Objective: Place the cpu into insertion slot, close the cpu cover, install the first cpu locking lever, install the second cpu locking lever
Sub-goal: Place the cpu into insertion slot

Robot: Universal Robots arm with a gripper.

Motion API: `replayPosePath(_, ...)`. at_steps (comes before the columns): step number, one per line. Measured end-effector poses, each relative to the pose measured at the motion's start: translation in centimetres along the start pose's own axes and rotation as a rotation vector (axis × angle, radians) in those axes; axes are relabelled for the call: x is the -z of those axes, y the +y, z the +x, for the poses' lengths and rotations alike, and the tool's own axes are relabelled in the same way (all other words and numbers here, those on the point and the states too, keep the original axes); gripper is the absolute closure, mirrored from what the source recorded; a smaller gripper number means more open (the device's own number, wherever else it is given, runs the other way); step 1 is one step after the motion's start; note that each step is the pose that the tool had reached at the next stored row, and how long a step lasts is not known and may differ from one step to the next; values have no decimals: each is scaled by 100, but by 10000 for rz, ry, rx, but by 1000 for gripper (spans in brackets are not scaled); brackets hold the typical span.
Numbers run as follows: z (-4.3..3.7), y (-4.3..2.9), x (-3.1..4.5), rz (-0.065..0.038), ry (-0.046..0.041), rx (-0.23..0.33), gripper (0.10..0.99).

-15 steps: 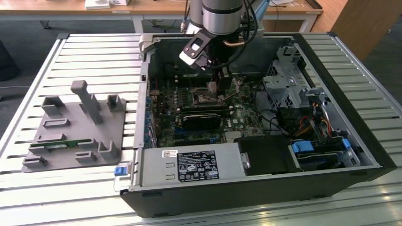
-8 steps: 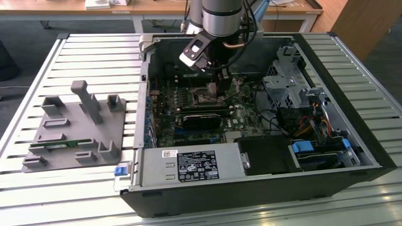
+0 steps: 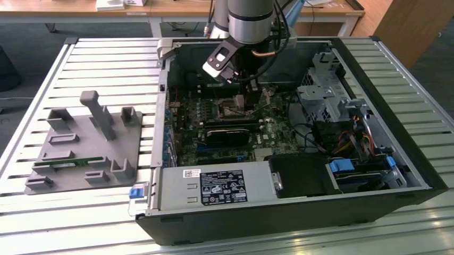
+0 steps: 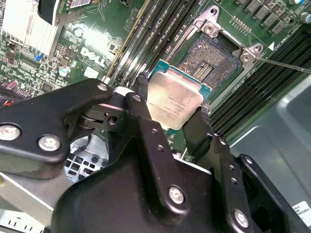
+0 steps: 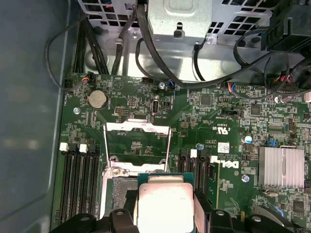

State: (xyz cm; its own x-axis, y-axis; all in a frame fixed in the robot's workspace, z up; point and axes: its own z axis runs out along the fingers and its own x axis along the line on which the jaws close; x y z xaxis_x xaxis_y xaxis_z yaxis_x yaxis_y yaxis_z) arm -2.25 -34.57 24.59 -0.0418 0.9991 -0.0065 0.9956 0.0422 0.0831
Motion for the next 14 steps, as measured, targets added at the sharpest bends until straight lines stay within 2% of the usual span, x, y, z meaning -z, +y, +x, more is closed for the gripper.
replayPosePath(14,1,-5,-60,-13,-6,1,549)
